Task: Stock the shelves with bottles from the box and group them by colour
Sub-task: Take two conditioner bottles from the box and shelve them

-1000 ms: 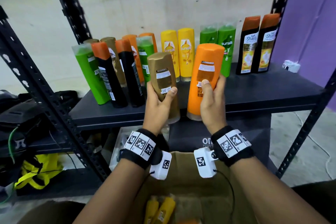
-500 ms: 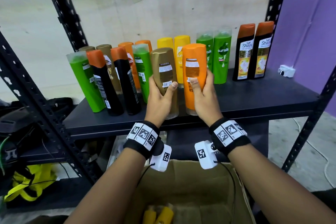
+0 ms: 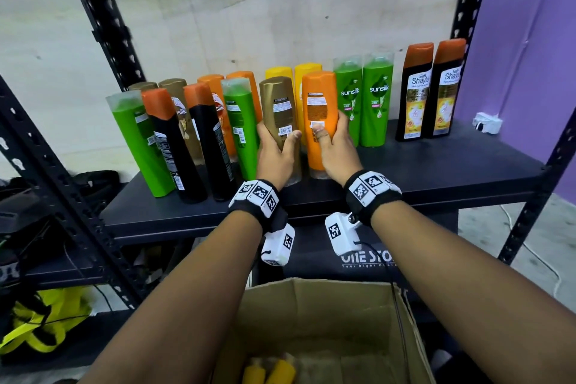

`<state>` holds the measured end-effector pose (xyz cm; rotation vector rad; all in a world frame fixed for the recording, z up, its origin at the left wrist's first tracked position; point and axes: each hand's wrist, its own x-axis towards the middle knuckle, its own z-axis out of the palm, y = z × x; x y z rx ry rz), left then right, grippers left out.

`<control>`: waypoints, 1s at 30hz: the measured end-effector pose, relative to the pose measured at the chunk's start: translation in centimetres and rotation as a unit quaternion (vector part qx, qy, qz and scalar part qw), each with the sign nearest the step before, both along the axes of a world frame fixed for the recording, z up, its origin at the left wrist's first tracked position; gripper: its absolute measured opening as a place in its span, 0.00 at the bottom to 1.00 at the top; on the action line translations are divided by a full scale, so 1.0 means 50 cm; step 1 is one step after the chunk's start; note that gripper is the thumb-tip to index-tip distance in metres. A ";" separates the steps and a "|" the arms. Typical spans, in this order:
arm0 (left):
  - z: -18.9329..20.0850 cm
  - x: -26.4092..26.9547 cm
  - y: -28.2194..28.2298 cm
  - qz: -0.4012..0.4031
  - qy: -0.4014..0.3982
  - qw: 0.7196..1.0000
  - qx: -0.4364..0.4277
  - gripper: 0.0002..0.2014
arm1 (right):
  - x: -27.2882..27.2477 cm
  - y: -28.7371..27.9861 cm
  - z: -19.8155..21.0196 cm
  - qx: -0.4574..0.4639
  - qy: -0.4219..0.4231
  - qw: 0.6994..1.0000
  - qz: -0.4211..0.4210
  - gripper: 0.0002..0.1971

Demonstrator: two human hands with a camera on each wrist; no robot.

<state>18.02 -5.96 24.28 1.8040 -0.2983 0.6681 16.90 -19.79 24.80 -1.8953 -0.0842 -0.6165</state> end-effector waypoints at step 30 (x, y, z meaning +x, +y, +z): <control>0.039 0.052 -0.020 0.032 0.143 0.988 0.043 0.38 | 0.066 0.005 0.018 -0.033 0.038 0.999 -0.012 0.30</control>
